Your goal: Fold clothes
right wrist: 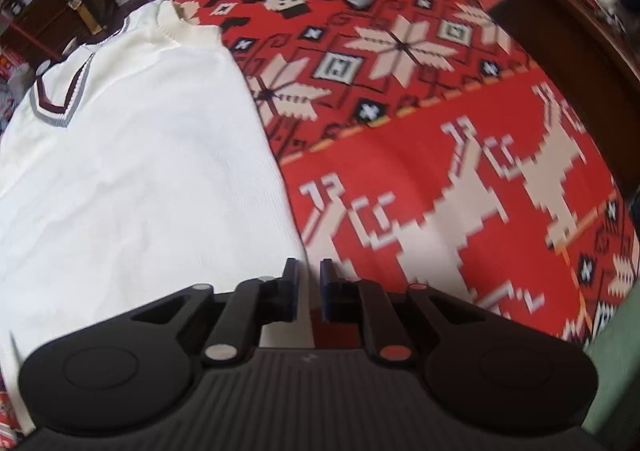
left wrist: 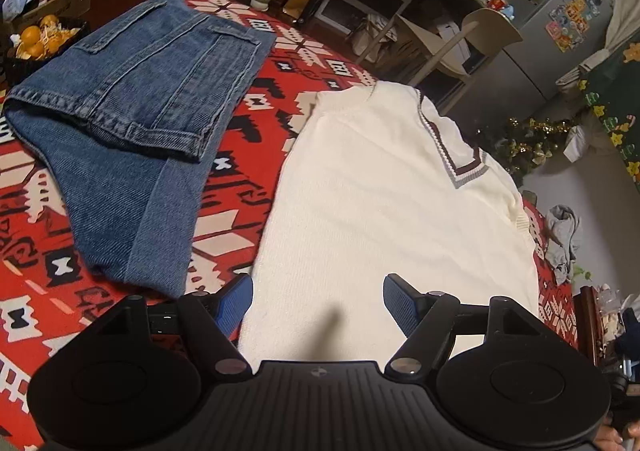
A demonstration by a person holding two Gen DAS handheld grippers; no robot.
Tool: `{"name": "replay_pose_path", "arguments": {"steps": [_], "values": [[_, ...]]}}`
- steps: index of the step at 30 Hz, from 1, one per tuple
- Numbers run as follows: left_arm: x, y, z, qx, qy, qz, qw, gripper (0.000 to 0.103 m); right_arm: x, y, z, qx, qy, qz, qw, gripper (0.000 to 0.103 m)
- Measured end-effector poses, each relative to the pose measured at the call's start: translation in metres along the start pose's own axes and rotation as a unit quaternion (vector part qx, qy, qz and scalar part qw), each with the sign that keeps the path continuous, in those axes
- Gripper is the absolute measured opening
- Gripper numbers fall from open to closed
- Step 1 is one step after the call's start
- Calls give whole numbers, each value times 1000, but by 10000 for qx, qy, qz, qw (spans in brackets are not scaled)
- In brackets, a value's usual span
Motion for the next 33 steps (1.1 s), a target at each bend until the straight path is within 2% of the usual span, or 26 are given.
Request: {"name": "replay_pose_path", "arguments": {"steps": [3, 6, 13, 16, 19, 21, 30, 33], "values": [[1, 0, 0, 15, 7, -26, 10000, 71, -4, -10, -6, 183, 112, 30, 9998, 10], [1, -2, -1, 26, 25, -25, 10000, 71, 0, -25, -2, 504, -46, -200, 9985, 11], [1, -6, -3, 55, 80, -11, 10000, 72, 14, -31, 2, 550, -145, -516, 9970, 11], [1, -8, -4, 67, 103, -5, 9999, 72, 21, -35, 0, 486, -342, -776, 9952, 4], [2, -9, -5, 80, 113, -31, 9999, 72, 12, -34, -5, 445, -483, -572, 9962, 0], [4, -9, -6, 89, 108, -76, 9999, 72, -3, -32, -6, 474, -751, -276, 9957, 0], [5, -10, -7, 105, 99, -111, 9998, 72, -14, -48, -29, 814, 291, -199, 9961, 6], [5, -11, -8, 109, 116, -123, 9998, 72, -7, -55, -25, 963, 186, -304, 9947, 10]]}}
Point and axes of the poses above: each gripper's, at about its wrist camera, not at the fingertips, and z roughly the way its jaws point, x to its left, y to its top, the point moved 1 cm from there along z, roughly the way its jaws point, and after that the axes turned 1 degree about y, right-handed, at the moved point
